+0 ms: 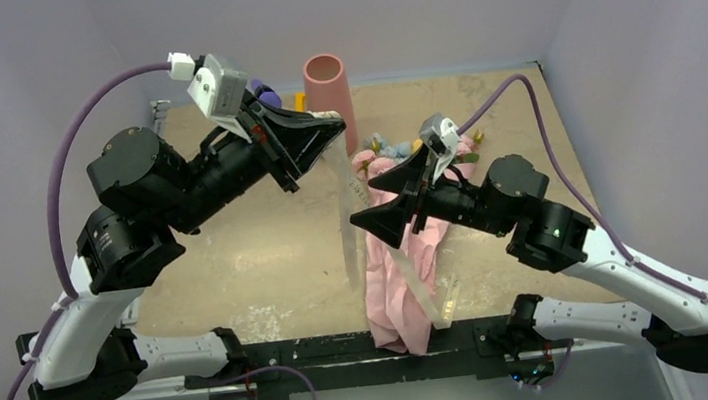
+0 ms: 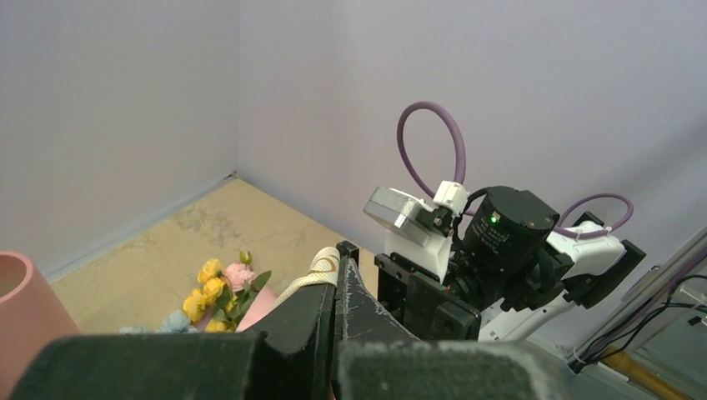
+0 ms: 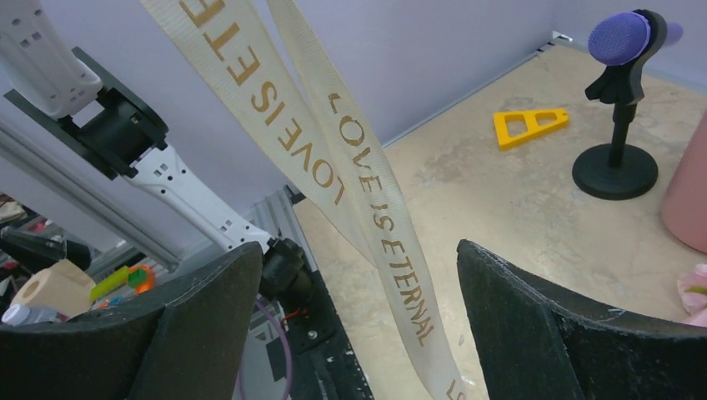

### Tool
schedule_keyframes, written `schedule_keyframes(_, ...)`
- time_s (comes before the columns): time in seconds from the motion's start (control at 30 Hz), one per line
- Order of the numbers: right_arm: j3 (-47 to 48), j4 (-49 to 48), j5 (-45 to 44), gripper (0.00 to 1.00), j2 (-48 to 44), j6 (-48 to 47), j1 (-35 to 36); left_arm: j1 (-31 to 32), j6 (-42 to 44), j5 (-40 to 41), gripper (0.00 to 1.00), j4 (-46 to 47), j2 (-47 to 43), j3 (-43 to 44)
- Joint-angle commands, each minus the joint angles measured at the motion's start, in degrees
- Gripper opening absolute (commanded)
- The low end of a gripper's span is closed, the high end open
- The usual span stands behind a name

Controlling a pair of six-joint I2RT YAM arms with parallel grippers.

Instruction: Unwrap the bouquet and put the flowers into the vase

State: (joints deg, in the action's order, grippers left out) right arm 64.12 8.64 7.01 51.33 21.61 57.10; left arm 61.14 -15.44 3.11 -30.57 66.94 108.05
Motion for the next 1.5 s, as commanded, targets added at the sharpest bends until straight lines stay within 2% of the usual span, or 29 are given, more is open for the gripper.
schedule_keyframes(0.0, -0.7, -5.6, 0.0, 0.92, 0.4, 0.1, 0.5, -0.1, -1.3, -1.8, 0.0, 0.9, 1.7, 3.5)
schedule_keyframes(0.33, -0.5, -6.8, -6.8, 0.95, 4.5, 0.2, 0.9, -0.1, -3.0, -2.8, 0.0, 1.9, 3.3, 4.7)
schedule_keyframes(0.4, -0.3, -6.6, -9.6, 0.93, 5.7, 0.5, 1.0, -0.1, -3.5, -4.1, 0.0, 1.9, 3.5, 4.7)
schedule_keyframes(0.53, 0.1, -5.5, -12.7, 0.76, 7.1, 0.8, 1.0, -0.1, -3.8, -4.0, 0.0, 1.6, 2.7, 4.1)
schedule_keyframes(0.63, -0.2, -4.7, -13.0, 0.59, 7.4, 0.6, 1.0, -0.1, -3.2, -3.4, 0.0, 1.7, 1.7, 3.2)
schedule_keyframes(0.87, 0.0, -1.4, -16.5, 0.05, 7.6, 0.4, 1.0, -0.1, -2.5, -3.4, 0.0, 3.3, -0.1, 0.0)
schedule_keyframes(0.9, 0.5, -0.3, -17.0, 0.0, 7.1, 0.3, 0.9, -0.1, -2.1, -3.4, 0.0, 3.9, -0.7, -0.8)
schedule_keyframes(0.93, 1.1, 0.7, -18.3, 0.0, 6.5, -0.2, 0.9, -0.1, -1.7, -3.4, 0.08, 4.6, -1.5, -2.2)
schedule_keyframes(1.07, 7.1, 7.9, -27.2, 0.0, 4.7, -4.7, 0.8, -0.1, -0.7, 0.3, 0.61, 9.6, -7.5, -10.5)
schedule_keyframes(1.13, 12.7, 12.9, -33.5, 0.0, 5.1, -7.2, 0.0, -0.1, -0.4, 2.7, 0.8, 12.3, -10.8, -15.4)
schedule_keyframes(1.17, 15.7, 15.0, -35.6, 0.0, 5.4, -8.3, -0.6, -0.1, -0.3, 3.8, 0.86, 12.9, -12.3, -17.4)
schedule_keyframes(1.27, 25.6, 21.6, -39.4, 0.0, 7.0, -10.6, -4.4, -0.1, 0.2, 7.6, 0.98, 13.0, -16.4, -22.6)
schedule_keyframes(1.37, 32.7, 25.6, -39.7, 0.0, 8.2, -11.4, -11.9, -0.1, -0.2, 12.1, 0.99, 11.5, -20.5, -26.8)
schedule_keyframes(1.47, 38.7, 27.2, -45.4, 0.0, 10.6, -14.2, -17.2, -0.1, -1.1, 15.9, 0.99, 11.5, -25.8, -32.8)
